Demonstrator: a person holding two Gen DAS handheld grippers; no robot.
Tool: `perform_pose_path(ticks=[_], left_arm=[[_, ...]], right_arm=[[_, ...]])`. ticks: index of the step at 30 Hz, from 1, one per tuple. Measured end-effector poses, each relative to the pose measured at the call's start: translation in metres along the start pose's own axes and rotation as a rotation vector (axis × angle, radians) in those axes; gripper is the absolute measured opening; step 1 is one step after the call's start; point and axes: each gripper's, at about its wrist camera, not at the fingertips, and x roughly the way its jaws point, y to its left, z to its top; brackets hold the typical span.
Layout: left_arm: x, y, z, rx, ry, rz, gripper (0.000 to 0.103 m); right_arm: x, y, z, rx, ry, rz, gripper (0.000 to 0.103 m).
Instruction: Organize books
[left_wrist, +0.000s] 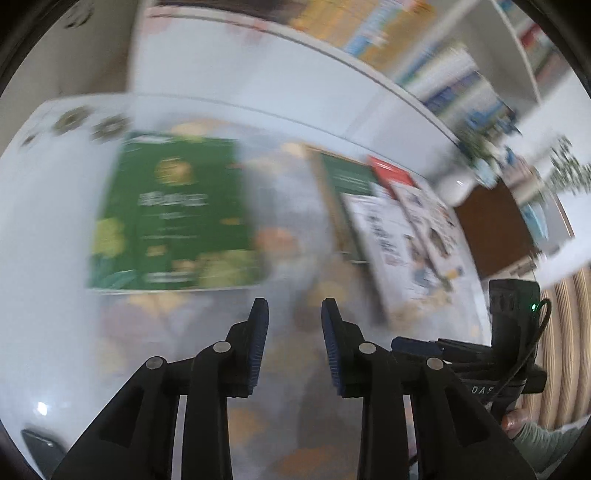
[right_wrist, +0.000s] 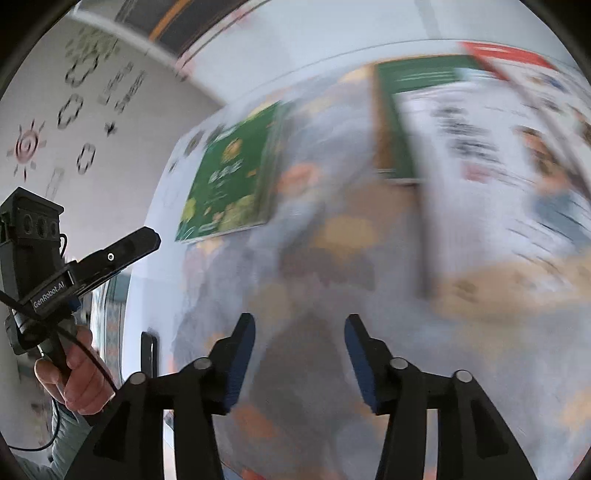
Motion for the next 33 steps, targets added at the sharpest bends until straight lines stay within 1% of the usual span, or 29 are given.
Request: perform_pose_path(ticks=[2, 5, 7, 8, 9, 11, 12, 13, 15, 19, 21, 22, 24, 28, 33], left_arm=[[0.010, -0.033, 0.000, 0.014, 0.015, -0.031, 0.031], [0.020, -0.080, -0.001, 0.031, 0.010, -0.053, 0.032], [0.024, -0.113, -0.002, 0.035, 0.004, -0.063, 0.039], [0.025, -0.129, -0.003, 0.042, -0.001, -0.071, 0.046], [0.028, -0.143, -0.003, 0.053, -0.002, -0.076, 0.058], [0.035, -0.173, -0.004, 0.080, -0.011, -0.084, 0.068], [0.040, -0.190, -0.004, 0.091, -0.018, -0.081, 0.068], [0.044, -0.199, -0.003, 0.097, -0.019, -0.076, 0.068], [0.056, -0.224, -0.002, 0.111, -0.025, -0.049, 0.068], [0.079, -0.274, 0.005, 0.140, -0.047, 0.061, 0.068], [0.086, -0.291, 0.007, 0.170, -0.059, 0.109, 0.068], [0.092, -0.303, 0.009, 0.195, -0.067, 0.148, 0.068], [0.098, -0.319, 0.009, 0.233, -0.078, 0.190, 0.068], [0.106, -0.342, 0.008, 0.279, -0.110, 0.230, 0.068], [0.116, -0.359, 0.008, 0.304, -0.121, 0.251, 0.068]], right_arm=[[-0.029, -0.025, -0.012, 0.031, -0.039, -0.016, 0.051], [-0.067, -0.062, -0.025, 0.063, -0.080, -0.024, 0.052], [-0.092, -0.085, -0.030, 0.082, -0.099, -0.027, 0.052], [-0.106, -0.098, -0.032, 0.092, -0.113, -0.028, 0.052], [-0.116, -0.108, -0.032, 0.104, -0.126, -0.029, 0.052], [-0.145, -0.135, -0.037, 0.131, -0.163, -0.030, 0.053], [-0.155, -0.145, -0.037, 0.143, -0.180, -0.031, 0.055], [-0.171, -0.159, -0.039, 0.158, -0.204, -0.034, 0.056], [-0.191, -0.179, -0.040, 0.175, -0.233, -0.047, 0.056], [-0.231, -0.208, -0.044, 0.194, -0.295, -0.074, 0.056], [-0.250, -0.222, -0.046, 0.196, -0.330, -0.093, 0.057], [-0.261, -0.229, -0.045, 0.199, -0.349, -0.103, 0.057], [-0.272, -0.238, -0.040, 0.204, -0.369, -0.119, 0.057], [-0.293, -0.257, -0.033, 0.208, -0.399, -0.135, 0.057], [-0.303, -0.262, -0.020, 0.167, -0.416, -0.163, 0.057]])
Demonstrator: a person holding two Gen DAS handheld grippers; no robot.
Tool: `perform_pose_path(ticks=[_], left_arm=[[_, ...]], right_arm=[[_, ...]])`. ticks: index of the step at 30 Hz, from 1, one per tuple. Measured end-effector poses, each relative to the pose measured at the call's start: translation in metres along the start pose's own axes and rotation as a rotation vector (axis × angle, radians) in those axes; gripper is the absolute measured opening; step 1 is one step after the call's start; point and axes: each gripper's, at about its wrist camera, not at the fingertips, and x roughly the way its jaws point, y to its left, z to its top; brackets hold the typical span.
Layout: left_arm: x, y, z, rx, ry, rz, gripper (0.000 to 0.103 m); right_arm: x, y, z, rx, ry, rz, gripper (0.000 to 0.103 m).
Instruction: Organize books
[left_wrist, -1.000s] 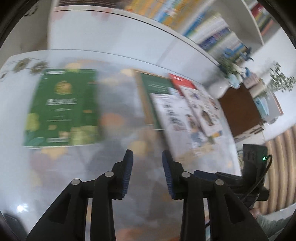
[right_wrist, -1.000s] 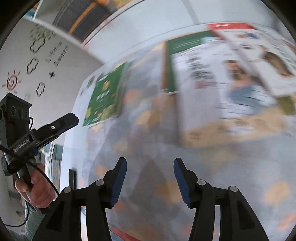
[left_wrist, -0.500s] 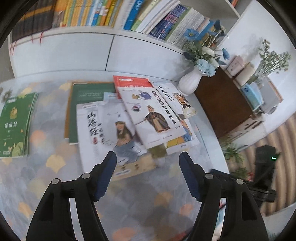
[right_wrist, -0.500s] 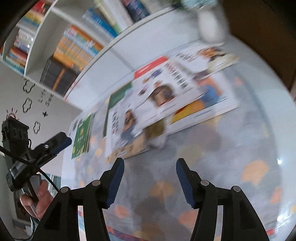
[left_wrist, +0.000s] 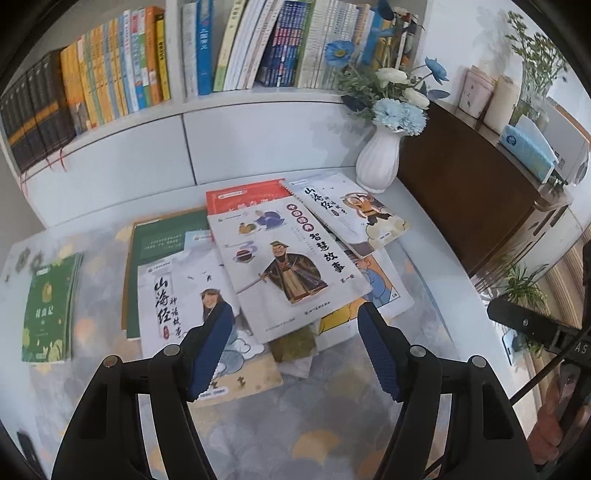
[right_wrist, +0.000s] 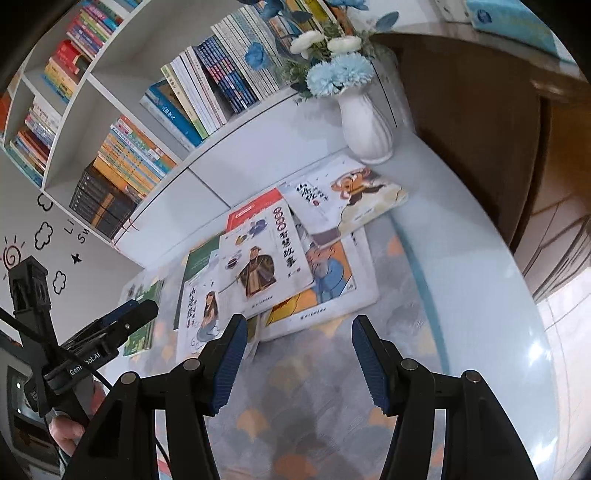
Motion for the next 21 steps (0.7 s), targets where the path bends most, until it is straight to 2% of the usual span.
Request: perform_pose_path(ticks=[13, 21], left_arm=[[0.041, -0.005, 0.011, 0.007, 0.051, 0.079, 0.068], [0.071, 0.002, 0.013, -0.003, 0.093, 0.090, 0.068]], right_arm=[[0.048, -0.009, 0.026, -0.014, 0.053, 0.013, 0.057], [0.076, -0.015, 0.040, -0.007, 0.085, 0.012, 0.057]])
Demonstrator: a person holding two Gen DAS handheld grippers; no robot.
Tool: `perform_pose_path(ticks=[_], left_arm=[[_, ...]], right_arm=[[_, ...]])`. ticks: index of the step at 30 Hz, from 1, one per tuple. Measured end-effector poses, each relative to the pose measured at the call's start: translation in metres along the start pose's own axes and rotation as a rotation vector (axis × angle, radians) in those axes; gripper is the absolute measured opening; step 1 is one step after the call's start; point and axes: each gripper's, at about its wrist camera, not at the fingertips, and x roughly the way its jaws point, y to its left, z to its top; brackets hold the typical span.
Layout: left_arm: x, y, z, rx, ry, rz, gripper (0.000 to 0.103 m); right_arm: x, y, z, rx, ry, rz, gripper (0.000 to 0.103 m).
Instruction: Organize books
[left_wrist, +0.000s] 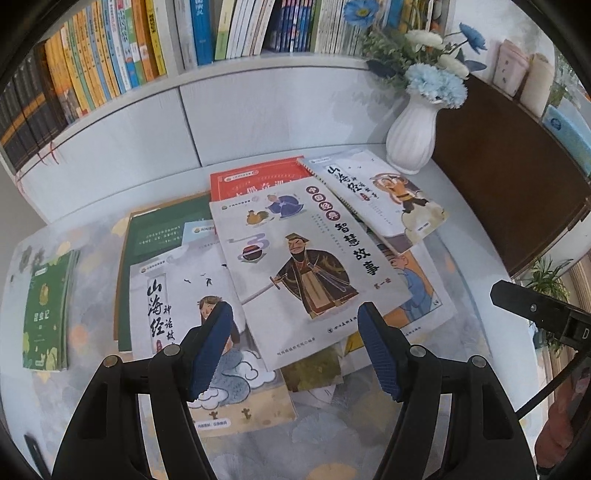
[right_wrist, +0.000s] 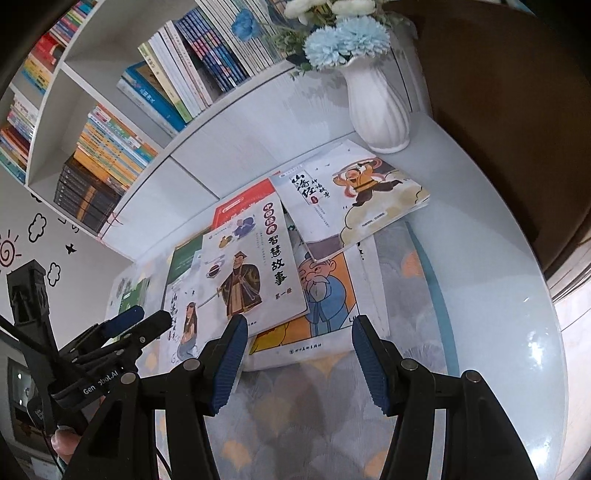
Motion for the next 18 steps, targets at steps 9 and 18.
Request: perform_pose_path(ticks=[9, 18], left_arm=[[0.026, 0.013, -0.001, -0.020, 0.037, 0.020, 0.068], [0.057, 0.062, -0.006, -0.153, 0.096, 0.047, 0.067]], right_arm=[[0.036, 0.000, 0.013, 0.001, 0.047, 0.000, 0.057], [0.091, 0.012, 0.022, -0.032, 0.112, -0.031, 0.057]])
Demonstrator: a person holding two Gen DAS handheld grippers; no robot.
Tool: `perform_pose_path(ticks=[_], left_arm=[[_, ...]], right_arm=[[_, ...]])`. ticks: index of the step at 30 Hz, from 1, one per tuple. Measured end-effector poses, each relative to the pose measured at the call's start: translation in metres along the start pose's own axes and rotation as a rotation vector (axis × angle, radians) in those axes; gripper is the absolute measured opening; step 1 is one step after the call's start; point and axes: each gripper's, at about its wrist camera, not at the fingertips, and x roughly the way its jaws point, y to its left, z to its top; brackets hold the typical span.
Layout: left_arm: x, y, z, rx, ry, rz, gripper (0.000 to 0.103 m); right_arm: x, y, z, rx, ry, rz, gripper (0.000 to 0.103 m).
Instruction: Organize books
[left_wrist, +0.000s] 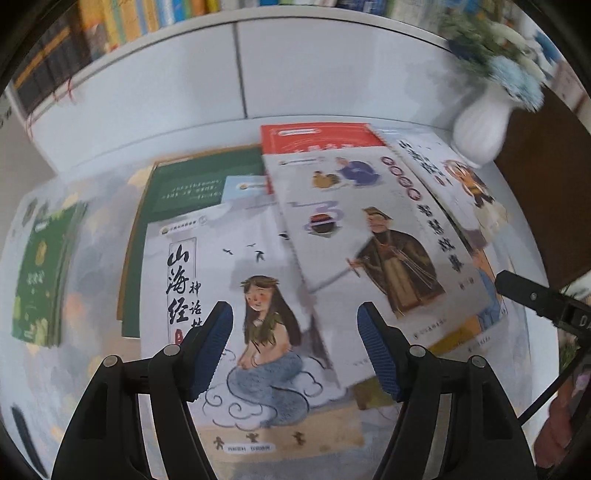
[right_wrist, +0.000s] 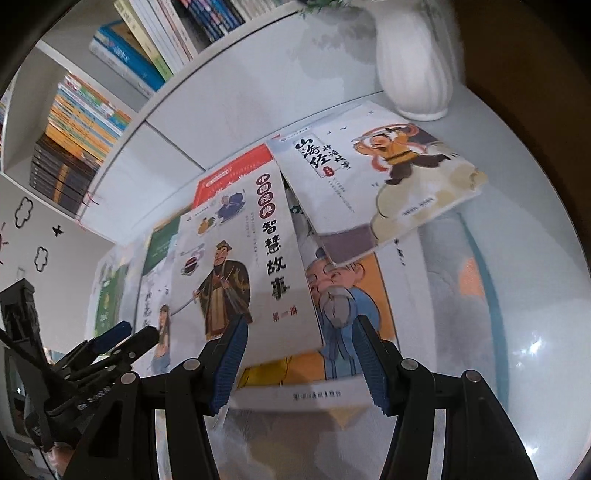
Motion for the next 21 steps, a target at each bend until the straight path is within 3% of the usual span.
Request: perform_pose_path(ticks=[5, 7, 9, 11, 13, 21], left_arm=[[0.019, 0.009, 0.007, -0.061, 0.035, -0.093, 0.060], [0.026, 0.008, 0.008, -0.070, 0.049, -0.135, 0.053], [0.032, 0.007, 0.007, -0.080, 0.067, -0.169, 0.042], [0.032, 0.004, 0.006, -0.081, 0.059, -0.185, 0.041], [0.032, 0.002, 0.005, -0.076, 0.063, -0.226, 0.034], [0.018, 0.011, -0.011, -0.067, 0.054, -0.327, 0.034]], right_arm=[[0.020, 0.004, 0.011, -0.010, -0.005, -0.053, 0.055], [0.028, 0.004, 0.013, -0.012, 0.008, -0.060, 0.039], [0.034, 0.005, 0.014, -0.020, 0.018, -0.065, 0.034], [0.039, 0.008, 0.013, -0.032, 0.025, -0.063, 0.028], [0.041, 0.014, 0.011, -0.049, 0.024, -0.057, 0.028], [0.024, 0.028, -0.008, -0.123, 0.019, -0.092, 0.028]])
